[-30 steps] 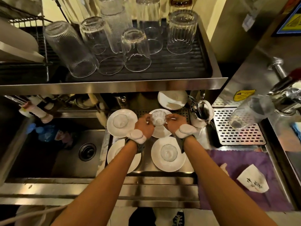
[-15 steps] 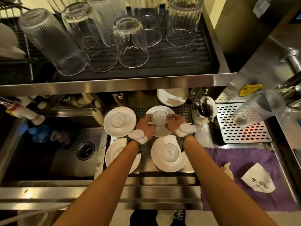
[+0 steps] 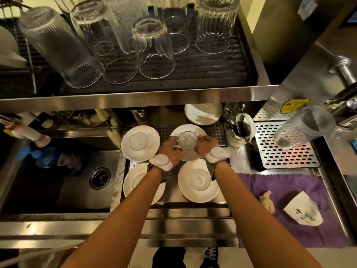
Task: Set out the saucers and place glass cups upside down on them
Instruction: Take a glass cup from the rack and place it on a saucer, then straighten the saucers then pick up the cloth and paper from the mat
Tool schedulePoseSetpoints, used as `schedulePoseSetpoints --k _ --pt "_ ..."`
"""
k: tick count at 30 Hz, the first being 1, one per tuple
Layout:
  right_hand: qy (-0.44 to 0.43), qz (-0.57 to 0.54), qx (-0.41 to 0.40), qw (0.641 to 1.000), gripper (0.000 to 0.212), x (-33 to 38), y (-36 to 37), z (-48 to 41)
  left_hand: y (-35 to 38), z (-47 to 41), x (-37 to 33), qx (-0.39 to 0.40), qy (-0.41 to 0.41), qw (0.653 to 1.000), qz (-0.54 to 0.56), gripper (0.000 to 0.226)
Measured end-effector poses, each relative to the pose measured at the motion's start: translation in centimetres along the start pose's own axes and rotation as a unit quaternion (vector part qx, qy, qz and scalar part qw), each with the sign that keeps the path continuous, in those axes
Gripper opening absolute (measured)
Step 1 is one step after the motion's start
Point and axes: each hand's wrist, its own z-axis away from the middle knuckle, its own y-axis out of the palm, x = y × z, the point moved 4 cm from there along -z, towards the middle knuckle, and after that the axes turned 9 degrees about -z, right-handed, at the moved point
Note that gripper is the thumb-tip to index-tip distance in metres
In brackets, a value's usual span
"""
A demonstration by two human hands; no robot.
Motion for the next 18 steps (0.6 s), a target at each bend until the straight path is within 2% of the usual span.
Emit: schedulePoseSetpoints --k 8,14,18 --pt "0.014 -0.061 -0.010 0.998 0.035 0.8 -1.4 2.1 -1.2 2.3 -0.5 -0.056 -0.023 0.997 0.041 0.039" --pt "-0.003 -0.089 0.005 0.996 0.038 0.8 -3.5 5.4 -0.6 7.1 -2.6 -0.089 0.016 0.994 0.065 0.033" --pt "-0.005 -0.114 0.001 0.994 0.021 0.1 -6.4 7.9 1.5 10.1 -3.8 -0.073 0.037 0.991 0.107 0.029"
